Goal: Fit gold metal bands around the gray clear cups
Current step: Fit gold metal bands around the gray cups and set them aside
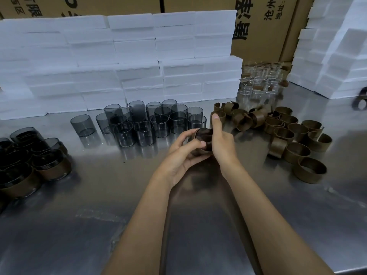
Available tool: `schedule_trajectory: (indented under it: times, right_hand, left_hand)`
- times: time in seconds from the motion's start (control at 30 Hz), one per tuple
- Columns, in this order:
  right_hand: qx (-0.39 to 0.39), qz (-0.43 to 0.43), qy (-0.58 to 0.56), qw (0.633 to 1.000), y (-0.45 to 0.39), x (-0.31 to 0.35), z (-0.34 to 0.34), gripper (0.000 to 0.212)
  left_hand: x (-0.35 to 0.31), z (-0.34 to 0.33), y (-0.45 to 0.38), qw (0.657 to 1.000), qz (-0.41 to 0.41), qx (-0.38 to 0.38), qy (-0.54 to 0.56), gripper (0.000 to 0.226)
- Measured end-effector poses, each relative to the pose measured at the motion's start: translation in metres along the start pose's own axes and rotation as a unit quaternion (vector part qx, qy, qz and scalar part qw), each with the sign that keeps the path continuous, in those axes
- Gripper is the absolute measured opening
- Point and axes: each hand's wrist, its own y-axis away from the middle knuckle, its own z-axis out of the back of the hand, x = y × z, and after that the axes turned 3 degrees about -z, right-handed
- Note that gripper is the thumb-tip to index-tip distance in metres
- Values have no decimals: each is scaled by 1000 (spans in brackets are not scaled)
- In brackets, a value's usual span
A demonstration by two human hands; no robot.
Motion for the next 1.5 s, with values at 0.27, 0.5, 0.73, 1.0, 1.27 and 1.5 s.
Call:
schedule_trajectory:
  times: [0.27,0.5,0.73,1.0,1.27,1.5]
  right_hand:
    - [-12,1,-50,999,-4,-8,-7,54]
    - [12,122,-1,992,9,-12,-22,47]
    - [117,-124,-158,973,19,7,-18,61]
    - [69,-161,-151,973,24,4,-22,34]
    - [57,-172,-195,964,22,1,-23,47]
    - [51,-179,-210,960,24,3,-21,40]
  left_hand:
    - [-3,-15,-2,996,-1,-69,-62,45]
    - [-8,-8,-1,976,1,-193,-98,50]
    - [-17,-12,7,981,0,-192,39,24]
    - [-11,-18,10,984,24,-173,22,19]
    - [-8,-19,10,976,14,-212,45,28]
    - [-6,-18,9,969,6,-238,62,36]
